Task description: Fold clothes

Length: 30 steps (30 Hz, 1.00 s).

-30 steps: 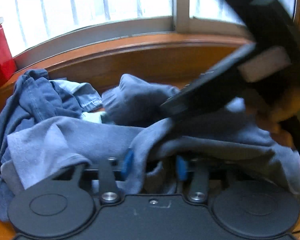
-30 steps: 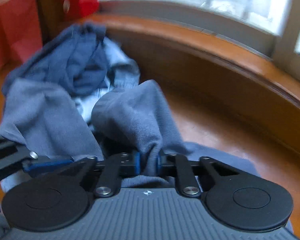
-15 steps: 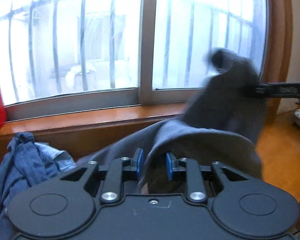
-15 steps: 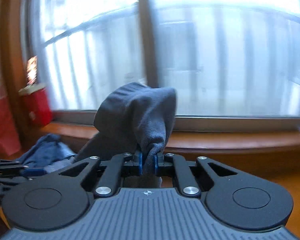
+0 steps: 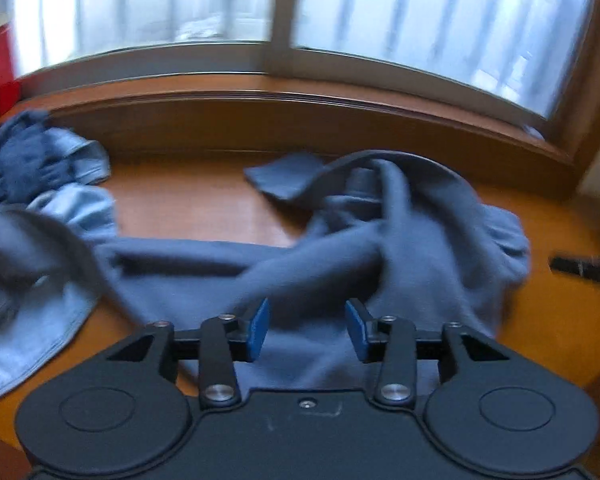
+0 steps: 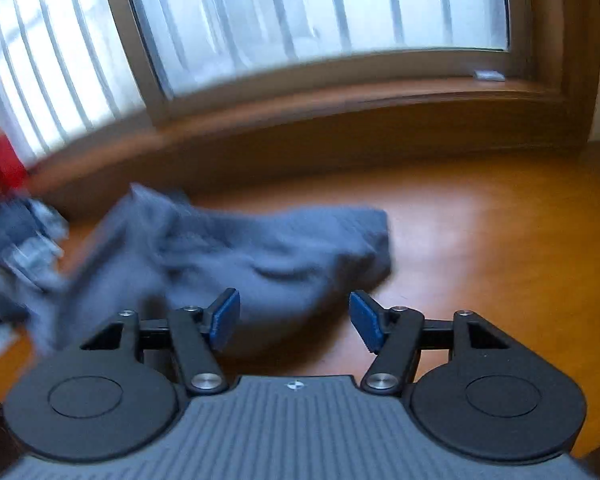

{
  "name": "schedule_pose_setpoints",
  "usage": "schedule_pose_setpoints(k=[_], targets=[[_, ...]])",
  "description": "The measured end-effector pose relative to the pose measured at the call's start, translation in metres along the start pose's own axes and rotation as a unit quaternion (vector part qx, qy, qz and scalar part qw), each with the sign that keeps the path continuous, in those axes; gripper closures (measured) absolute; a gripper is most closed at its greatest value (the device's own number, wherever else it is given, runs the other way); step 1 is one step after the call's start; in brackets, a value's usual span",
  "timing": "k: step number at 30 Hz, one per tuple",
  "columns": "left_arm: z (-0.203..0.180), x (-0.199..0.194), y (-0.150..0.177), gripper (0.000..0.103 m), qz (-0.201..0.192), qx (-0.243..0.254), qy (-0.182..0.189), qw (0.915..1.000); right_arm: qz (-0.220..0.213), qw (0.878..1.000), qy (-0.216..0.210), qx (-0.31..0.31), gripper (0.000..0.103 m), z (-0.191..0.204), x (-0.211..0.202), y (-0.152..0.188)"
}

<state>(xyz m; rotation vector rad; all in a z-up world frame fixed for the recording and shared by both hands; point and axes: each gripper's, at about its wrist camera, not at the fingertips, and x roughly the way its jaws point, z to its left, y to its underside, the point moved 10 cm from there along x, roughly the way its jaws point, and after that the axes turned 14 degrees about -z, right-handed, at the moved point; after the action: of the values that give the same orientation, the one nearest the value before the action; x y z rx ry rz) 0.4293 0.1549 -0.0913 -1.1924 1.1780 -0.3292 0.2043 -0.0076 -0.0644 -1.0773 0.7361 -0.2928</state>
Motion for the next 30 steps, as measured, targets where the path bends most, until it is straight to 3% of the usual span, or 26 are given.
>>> schedule_pose_setpoints(k=[2, 4, 10, 11, 12, 13, 18, 23, 25, 27, 29, 30], targets=[[-0.015, 0.001, -0.004, 0.053, -0.004, 0.027, 0.011, 0.9996, 0.001, 0.998, -0.049, 0.025, 0.037, 0.018, 0.005, -0.004], [-0.024, 0.001, -0.006, 0.051, -0.008, 0.047, 0.021, 0.9987, 0.003, 0.997, -0.07, 0.031, 0.037, 0.037, 0.012, -0.001], [-0.012, 0.006, -0.002, 0.047, -0.001, 0.036, 0.025, 0.999, 0.027, 0.992, -0.117, -0.038, 0.038, 0.094, 0.047, 0.008], [-0.007, 0.005, -0.001, 0.047, -0.001, 0.035, 0.023, 0.9991, 0.032, 0.99, -0.122, -0.055, 0.061, 0.102, 0.053, 0.012], [-0.001, 0.004, 0.0, 0.047, -0.002, 0.035, 0.019, 0.9992, 0.041, 0.988, -0.128, -0.076, 0.096, 0.112, 0.055, 0.016], [0.005, 0.002, 0.0, 0.047, -0.003, 0.034, 0.014, 0.9993, 0.051, 0.986, -0.135, -0.089, 0.1, 0.121, 0.054, 0.018], [0.047, -0.011, 0.001, 0.047, -0.011, 0.003, -0.018, 0.9998, 0.002, 0.969, -0.238, -0.064, 0.099, 0.196, 0.042, -0.029], [0.093, -0.027, 0.005, 0.044, -0.021, -0.024, -0.065, 0.9974, -0.038, 0.932, -0.355, -0.058, 0.099, 0.291, 0.034, -0.07], [0.112, -0.032, 0.01, 0.044, -0.017, -0.039, -0.084, 0.9955, -0.025, 0.92, -0.382, -0.079, 0.099, 0.327, 0.045, -0.058], [0.128, -0.035, 0.019, 0.044, -0.004, -0.054, -0.102, 0.9933, 0.015, 0.912, -0.396, -0.111, 0.087, 0.357, 0.068, -0.025], [0.142, -0.04, 0.027, 0.043, 0.006, -0.067, -0.115, 0.9911, 0.057, 0.912, -0.37, -0.167, 0.07, 0.374, 0.095, 0.018], [0.147, -0.043, 0.029, 0.043, 0.007, -0.07, -0.119, 0.9904, 0.075, 0.911, -0.355, -0.193, 0.069, 0.38, 0.108, 0.038]])
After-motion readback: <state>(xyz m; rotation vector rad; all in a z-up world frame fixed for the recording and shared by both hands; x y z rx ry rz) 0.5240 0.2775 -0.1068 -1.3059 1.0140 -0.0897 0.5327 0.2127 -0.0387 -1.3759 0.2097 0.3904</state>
